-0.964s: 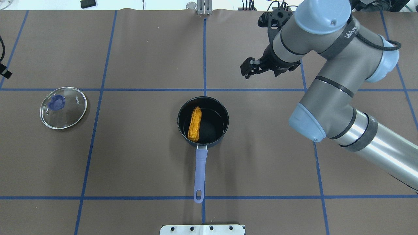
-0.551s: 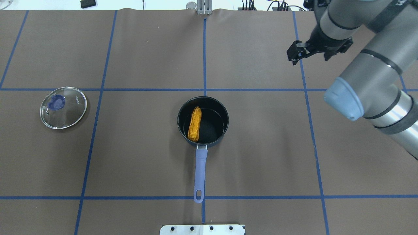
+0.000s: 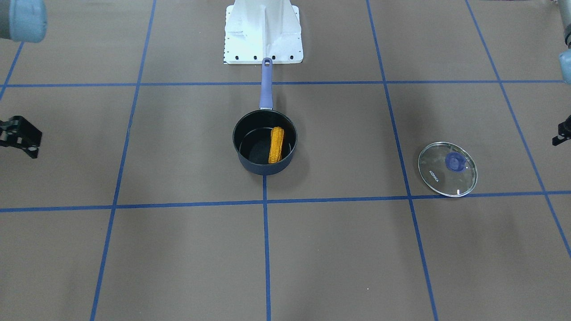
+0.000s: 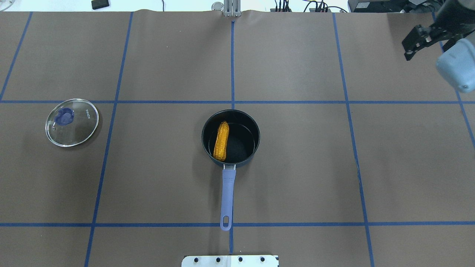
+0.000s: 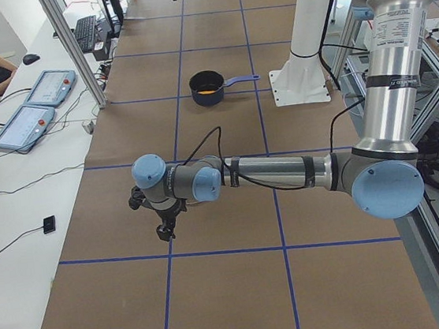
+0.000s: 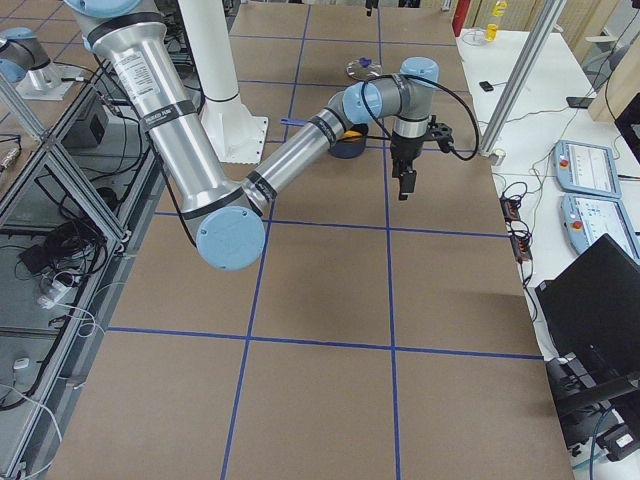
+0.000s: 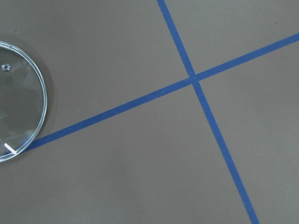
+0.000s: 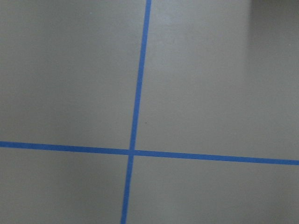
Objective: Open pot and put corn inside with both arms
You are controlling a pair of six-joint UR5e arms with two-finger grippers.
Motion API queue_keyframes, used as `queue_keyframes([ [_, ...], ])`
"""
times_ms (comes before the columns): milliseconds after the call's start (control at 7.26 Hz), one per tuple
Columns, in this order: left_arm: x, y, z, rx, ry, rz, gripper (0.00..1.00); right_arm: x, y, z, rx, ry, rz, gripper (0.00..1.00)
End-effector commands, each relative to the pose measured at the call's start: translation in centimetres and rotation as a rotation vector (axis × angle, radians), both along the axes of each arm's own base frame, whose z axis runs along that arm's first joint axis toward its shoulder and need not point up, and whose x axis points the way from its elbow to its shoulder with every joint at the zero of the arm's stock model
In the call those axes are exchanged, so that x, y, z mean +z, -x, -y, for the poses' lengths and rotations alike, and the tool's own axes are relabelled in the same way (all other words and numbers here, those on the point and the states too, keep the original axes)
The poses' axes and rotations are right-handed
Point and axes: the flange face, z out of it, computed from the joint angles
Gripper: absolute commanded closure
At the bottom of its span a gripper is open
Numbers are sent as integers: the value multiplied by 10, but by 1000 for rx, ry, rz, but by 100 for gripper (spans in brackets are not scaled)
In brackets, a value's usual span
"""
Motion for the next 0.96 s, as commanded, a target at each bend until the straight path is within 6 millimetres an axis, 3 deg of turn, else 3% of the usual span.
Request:
queue_keyframes([
  [0, 12, 21, -3, -21, 7, 0, 0, 58, -38, -22, -2, 103, 65, 0],
  [138, 20, 36, -3, -44, 17, 2, 0, 92, -49, -37, 12, 107, 67, 0],
  [413, 29, 40, -3, -28, 11, 3, 0, 168, -60, -79, 19, -24, 104, 0],
  [551, 33, 40, -5, -28, 22, 4, 0, 200, -67, -104, 23, -7, 98, 0],
  [826, 38, 42, -6, -39, 38, 7, 0, 244, -77, -143, 24, -50, 106, 0],
])
